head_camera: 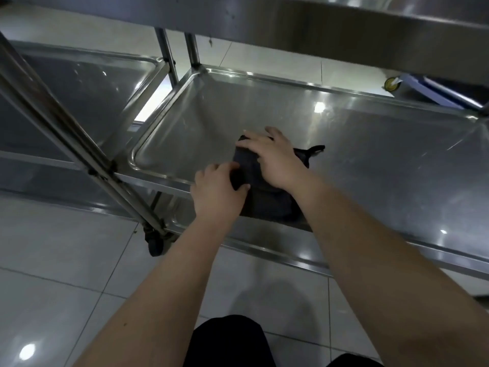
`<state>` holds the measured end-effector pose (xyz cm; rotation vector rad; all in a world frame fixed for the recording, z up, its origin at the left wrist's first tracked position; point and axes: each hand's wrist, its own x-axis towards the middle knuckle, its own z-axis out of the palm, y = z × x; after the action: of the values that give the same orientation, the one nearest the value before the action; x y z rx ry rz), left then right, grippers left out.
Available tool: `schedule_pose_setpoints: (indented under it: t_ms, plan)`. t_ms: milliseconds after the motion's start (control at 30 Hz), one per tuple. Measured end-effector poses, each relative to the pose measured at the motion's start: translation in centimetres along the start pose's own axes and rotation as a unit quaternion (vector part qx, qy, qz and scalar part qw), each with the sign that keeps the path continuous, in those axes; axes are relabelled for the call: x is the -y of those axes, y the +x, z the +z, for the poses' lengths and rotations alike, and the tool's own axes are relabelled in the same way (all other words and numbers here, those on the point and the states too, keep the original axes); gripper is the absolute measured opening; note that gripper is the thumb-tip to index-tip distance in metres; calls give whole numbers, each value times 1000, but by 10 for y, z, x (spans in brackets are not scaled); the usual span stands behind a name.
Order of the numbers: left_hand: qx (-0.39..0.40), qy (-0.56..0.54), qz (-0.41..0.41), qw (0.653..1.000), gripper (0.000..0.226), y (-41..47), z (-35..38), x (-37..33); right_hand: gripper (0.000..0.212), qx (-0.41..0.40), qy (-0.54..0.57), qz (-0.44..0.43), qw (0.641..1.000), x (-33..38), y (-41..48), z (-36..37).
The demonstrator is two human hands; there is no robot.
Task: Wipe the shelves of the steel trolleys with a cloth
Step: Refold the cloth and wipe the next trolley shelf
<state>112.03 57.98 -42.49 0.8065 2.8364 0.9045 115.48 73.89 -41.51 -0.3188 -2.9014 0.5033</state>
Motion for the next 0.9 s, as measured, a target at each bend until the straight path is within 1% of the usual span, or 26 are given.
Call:
schedule_pose_setpoints:
  t_ms: [33,67,100,133,167,233,300,400,467,567,667,733,800,900]
  plan:
    - [12,35,-30,999,46,-4,-1,4,69,56,-24,-14,998,4,5,3]
    - [21,44,-52,997,50,-6,-2,7,71,97,-66,-21,993,8,10,4]
    - [24,43,-64,997,52,-8,-3,8,68,123,-113,-27,986,11,14,6]
    - [25,45,-67,996,53,-9,-3,8,62,131,-148,-33,980,12,16,6]
    - [27,50,-68,996,54,-9,-3,9,54,127,-173,-41,976,13,18,6]
    - [37,63,-76,994,53,-6,-4,8,42,90,-216,-53,971,13,19,2]
    - [55,66,-86,993,46,-2,-5,7,34,58,-239,-58,968,10,16,-6]
    - [63,50,-71,994,35,6,-7,-3,19,40,-193,-32,980,-2,7,-26]
    - [55,24,-49,997,31,15,-11,-12,19,19,-158,-9,987,-11,-1,-41]
    - [39,-46,-8,998,28,33,-22,-26,22,-50,-139,10,989,-25,-18,-66]
    - [22,-123,56,991,24,46,-31,-47,16,-126,-31,56,990,-37,-49,-85]
    - [30,-178,92,979,24,47,-34,-65,13,-178,22,83,980,-41,-77,-93]
    - [59,-224,119,966,29,39,-35,-83,11,-237,67,100,964,-42,-107,-99]
    - [108,-287,173,936,28,17,-34,-113,14,-304,92,127,940,-42,-156,-116]
